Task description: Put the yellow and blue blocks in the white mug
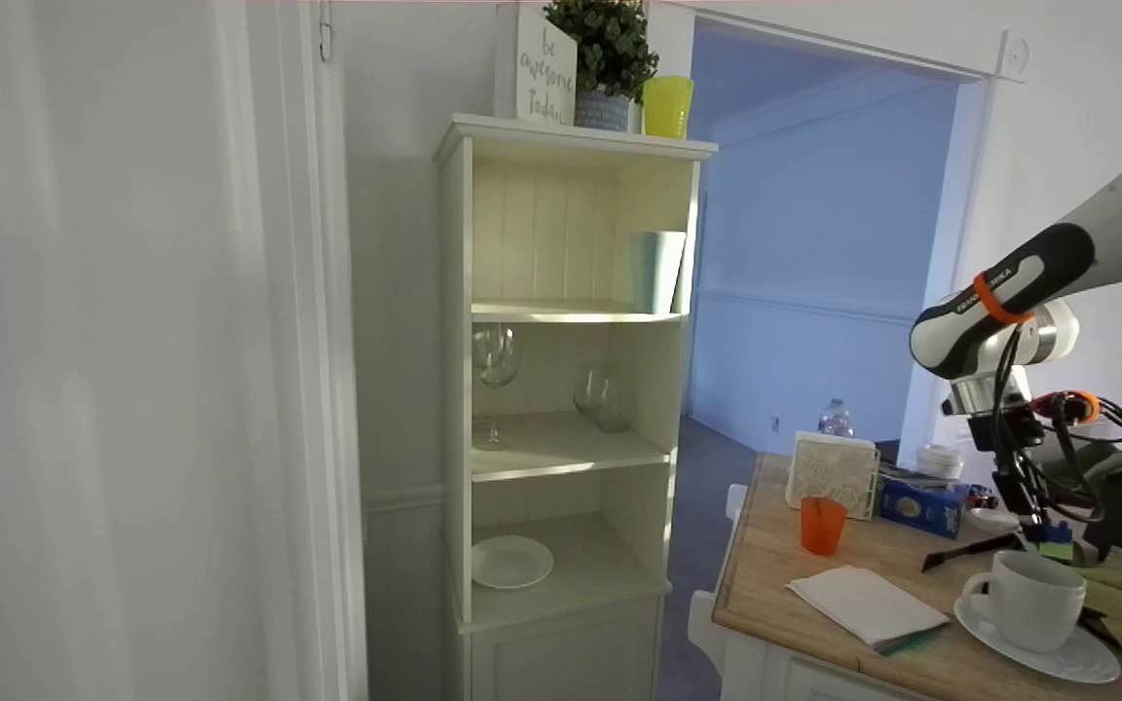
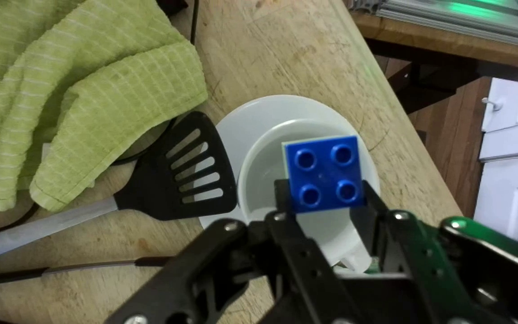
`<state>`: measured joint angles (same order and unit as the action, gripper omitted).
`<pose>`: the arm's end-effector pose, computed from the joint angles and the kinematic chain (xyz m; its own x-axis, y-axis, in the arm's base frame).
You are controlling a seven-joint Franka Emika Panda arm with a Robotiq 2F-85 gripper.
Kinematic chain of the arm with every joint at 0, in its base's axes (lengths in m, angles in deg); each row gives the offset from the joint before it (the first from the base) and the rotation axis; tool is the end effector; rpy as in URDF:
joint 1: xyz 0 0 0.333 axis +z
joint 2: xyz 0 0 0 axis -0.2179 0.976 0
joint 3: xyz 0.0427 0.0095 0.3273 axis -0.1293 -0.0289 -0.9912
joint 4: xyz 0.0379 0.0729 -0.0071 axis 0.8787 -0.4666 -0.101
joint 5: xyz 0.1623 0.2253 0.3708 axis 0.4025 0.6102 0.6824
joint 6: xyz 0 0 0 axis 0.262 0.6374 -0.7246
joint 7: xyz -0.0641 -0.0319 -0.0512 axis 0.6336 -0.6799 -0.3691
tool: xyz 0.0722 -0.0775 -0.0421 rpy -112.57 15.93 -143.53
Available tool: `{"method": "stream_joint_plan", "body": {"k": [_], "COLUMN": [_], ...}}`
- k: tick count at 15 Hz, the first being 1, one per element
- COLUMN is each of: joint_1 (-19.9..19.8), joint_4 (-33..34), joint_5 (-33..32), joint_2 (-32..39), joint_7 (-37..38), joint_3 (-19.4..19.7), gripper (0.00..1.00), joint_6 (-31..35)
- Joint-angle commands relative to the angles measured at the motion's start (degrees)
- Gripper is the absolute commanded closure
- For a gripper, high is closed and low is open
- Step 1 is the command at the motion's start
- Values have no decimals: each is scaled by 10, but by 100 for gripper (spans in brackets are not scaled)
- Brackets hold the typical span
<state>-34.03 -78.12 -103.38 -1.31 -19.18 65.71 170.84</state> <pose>0.4463 -0.3675 0.3168 0.8938 0.1591 -0.4192 0.1434 -0.9873 -0.0690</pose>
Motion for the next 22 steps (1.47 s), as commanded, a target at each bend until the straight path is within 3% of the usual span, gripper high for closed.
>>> {"method": "stream_joint_plan", "body": {"k": [1,10,11,13,16,18,22], "joint_1": [7,7,7,7,7,10,23], "joint_4": [-49,-99,-102,-105,-104,-101,-112], "joint_5": [9,7,7,6,11,15,45], "joint_2": [-26,-39,-41,-48,-66,-81,-129], "joint_7": [28,41,39,34,20,-4,-70], "joint_3": [4,6,6,7,8,7,5], "gripper": [88,88,39,32,10,0,0], "joint_6": [40,122,124,129,122,106,93]}}
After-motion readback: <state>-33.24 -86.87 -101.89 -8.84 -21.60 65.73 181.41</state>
